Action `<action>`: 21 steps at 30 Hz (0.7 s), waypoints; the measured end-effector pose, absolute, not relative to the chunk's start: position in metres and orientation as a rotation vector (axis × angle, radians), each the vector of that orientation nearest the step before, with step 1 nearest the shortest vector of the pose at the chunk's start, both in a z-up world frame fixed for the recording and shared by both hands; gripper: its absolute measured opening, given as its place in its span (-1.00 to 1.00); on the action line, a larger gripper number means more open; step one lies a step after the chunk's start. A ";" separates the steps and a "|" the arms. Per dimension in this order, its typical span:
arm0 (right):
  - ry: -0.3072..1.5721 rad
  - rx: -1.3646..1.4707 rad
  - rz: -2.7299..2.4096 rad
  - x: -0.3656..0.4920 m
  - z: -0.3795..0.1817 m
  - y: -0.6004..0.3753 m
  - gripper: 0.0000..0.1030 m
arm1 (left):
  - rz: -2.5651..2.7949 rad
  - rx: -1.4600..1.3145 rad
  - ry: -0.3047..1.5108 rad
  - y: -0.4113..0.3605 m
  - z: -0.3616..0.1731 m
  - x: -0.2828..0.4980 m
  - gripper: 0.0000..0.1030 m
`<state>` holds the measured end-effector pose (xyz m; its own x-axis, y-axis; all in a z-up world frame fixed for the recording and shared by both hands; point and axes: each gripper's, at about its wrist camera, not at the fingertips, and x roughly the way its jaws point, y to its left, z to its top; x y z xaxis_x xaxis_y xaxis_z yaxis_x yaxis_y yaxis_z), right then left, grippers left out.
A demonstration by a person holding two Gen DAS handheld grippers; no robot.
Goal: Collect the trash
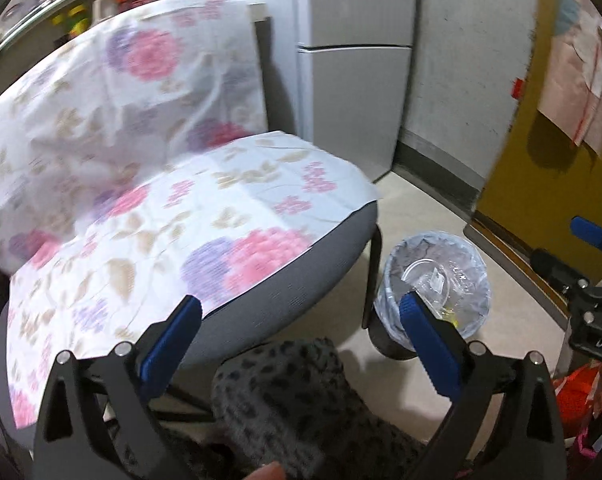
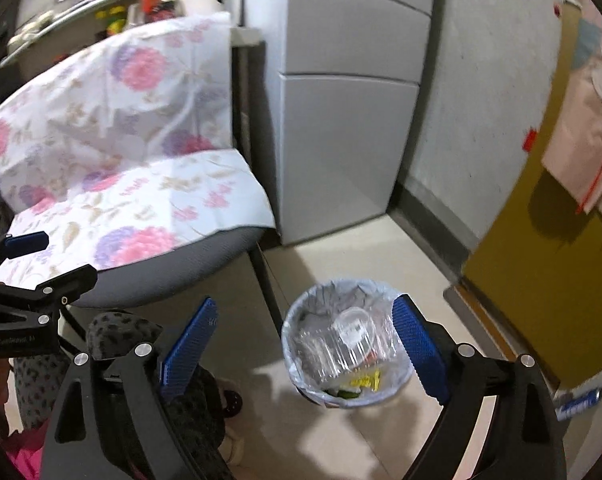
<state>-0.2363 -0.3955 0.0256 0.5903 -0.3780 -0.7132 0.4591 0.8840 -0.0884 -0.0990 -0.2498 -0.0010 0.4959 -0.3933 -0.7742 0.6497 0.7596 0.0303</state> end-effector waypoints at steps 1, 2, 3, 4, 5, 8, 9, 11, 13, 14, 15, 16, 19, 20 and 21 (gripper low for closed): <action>0.795 0.107 -0.477 -0.237 0.031 -0.392 0.73 | -0.640 0.330 0.839 -0.243 0.002 -0.101 0.87; 0.787 0.108 -0.469 -0.238 0.035 -0.388 0.73 | -0.633 0.322 0.839 -0.236 0.006 -0.103 0.87; 0.777 0.110 -0.460 -0.240 0.040 -0.385 0.73 | -0.629 0.319 0.837 -0.232 0.008 -0.104 0.87; 0.770 0.110 -0.456 -0.240 0.044 -0.383 0.73 | -0.620 0.317 0.832 -0.226 0.011 -0.106 0.87; 0.762 0.109 -0.451 -0.241 0.048 -0.381 0.73 | -0.614 0.317 0.827 -0.223 0.013 -0.107 0.87; 0.745 0.099 -0.446 -0.242 0.056 -0.373 0.73 | -0.585 0.310 0.812 -0.211 0.021 -0.111 0.87; 0.739 0.092 -0.447 -0.243 0.059 -0.372 0.73 | -0.576 0.304 0.806 -0.206 0.025 -0.111 0.87; 0.731 0.083 -0.448 -0.243 0.063 -0.369 0.73 | -0.562 0.296 0.791 -0.201 0.029 -0.112 0.87; 0.725 0.080 -0.446 -0.244 0.065 -0.367 0.73 | -0.551 0.290 0.785 -0.199 0.032 -0.114 0.87; 0.722 0.081 -0.445 -0.244 0.066 -0.367 0.73 | -0.549 0.287 0.785 -0.198 0.032 -0.114 0.87; 0.719 0.084 -0.445 -0.244 0.067 -0.367 0.73 | -0.547 0.283 0.784 -0.196 0.033 -0.113 0.87; 0.718 0.086 -0.443 -0.245 0.067 -0.368 0.73 | -0.545 0.281 0.783 -0.196 0.034 -0.113 0.87; 0.713 0.092 -0.444 -0.245 0.067 -0.369 0.73 | -0.545 0.274 0.782 -0.194 0.034 -0.112 0.87; 0.712 0.093 -0.446 -0.245 0.067 -0.370 0.73 | -0.548 0.271 0.781 -0.194 0.035 -0.112 0.87; 0.710 0.093 -0.447 -0.246 0.067 -0.369 0.73 | -0.548 0.275 0.781 -0.193 0.034 -0.111 0.87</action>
